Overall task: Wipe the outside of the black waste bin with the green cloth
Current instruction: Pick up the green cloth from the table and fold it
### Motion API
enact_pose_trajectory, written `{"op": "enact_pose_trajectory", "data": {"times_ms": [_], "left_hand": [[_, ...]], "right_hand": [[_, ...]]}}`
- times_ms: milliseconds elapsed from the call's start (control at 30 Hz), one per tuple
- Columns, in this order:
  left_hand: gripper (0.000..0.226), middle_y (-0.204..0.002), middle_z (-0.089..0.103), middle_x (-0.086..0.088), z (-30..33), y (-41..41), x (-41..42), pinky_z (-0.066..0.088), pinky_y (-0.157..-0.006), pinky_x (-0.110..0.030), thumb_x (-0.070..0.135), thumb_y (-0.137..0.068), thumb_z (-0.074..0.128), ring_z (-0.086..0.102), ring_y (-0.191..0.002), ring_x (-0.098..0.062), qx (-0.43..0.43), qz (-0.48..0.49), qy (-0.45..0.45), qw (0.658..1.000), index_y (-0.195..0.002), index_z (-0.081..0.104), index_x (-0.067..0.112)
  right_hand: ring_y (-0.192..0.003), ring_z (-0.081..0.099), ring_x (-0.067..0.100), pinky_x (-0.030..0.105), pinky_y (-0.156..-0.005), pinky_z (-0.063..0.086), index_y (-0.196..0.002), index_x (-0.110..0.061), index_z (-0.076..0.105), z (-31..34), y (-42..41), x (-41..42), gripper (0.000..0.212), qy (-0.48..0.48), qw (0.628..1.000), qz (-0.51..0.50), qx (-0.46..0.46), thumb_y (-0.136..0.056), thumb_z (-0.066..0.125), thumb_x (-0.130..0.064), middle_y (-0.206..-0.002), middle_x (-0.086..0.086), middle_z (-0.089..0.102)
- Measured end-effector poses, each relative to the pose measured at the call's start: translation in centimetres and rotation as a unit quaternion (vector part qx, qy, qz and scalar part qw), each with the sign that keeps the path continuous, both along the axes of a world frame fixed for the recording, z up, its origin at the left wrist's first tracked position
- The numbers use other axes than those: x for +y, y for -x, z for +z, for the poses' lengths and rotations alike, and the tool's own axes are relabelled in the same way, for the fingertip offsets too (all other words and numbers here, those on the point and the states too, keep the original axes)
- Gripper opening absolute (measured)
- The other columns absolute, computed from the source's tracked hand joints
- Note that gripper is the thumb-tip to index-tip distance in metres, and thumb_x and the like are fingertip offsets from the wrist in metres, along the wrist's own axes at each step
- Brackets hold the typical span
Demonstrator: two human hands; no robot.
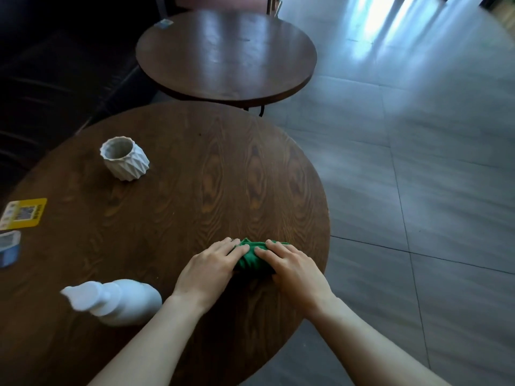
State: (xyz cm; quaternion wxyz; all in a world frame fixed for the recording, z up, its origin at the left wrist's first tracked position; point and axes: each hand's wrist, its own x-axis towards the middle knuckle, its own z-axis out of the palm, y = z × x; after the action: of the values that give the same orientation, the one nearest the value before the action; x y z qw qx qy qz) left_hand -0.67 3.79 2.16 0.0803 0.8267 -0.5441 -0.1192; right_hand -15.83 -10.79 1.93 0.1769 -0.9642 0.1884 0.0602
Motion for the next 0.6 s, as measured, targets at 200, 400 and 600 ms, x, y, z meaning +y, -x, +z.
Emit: {"op": "enact_pose_trajectory", "data": {"times_ms": [200, 400, 600], "left_hand": [[0.06, -0.156, 0.04, 0.008, 7.5, -0.3, 2.0, 0.047, -0.104, -0.036, 0.013, -0.096, 0.056, 0.034, -0.145, -0.012, -0.026, 0.002, 0.038, 0.999, -0.149, 0.036, 0.035], [0.055, -0.157, 0.037, 0.012, 18.4, 0.5, 5.5, 0.045, -0.107, -0.034, 0.019, -0.099, 0.05, 0.031, -0.146, -0.008, -0.056, -0.009, 0.113, 0.992, -0.149, 0.034, 0.038], [0.058, -0.156, 0.04, 0.011, 30.5, 3.0, 10.5, 0.044, -0.109, -0.036, 0.015, -0.097, 0.051, 0.032, -0.146, -0.008, -0.084, -0.044, 0.173, 0.98, -0.148, 0.036, 0.038]], "right_hand": [[-0.143, 0.048, 0.027, 0.041, -0.113, 0.045, -0.159, -0.029, 0.04, 8.4, -0.2, 2.2, 0.065, 0.053, 0.998, -0.005, -0.024, -0.1, 0.053, -0.004, -0.163, 0.004, 0.042], [-0.134, 0.054, 0.023, 0.037, -0.107, 0.047, -0.156, -0.032, 0.044, 19.8, 1.0, 6.8, 0.06, 0.099, 0.991, -0.043, -0.074, -0.101, 0.061, -0.018, -0.156, -0.005, 0.048], [-0.124, 0.062, 0.021, 0.038, -0.097, 0.052, -0.151, -0.032, 0.051, 32.5, 4.6, 13.1, 0.055, 0.149, 0.976, -0.086, -0.136, -0.098, 0.066, -0.033, -0.14, -0.007, 0.06]]}}
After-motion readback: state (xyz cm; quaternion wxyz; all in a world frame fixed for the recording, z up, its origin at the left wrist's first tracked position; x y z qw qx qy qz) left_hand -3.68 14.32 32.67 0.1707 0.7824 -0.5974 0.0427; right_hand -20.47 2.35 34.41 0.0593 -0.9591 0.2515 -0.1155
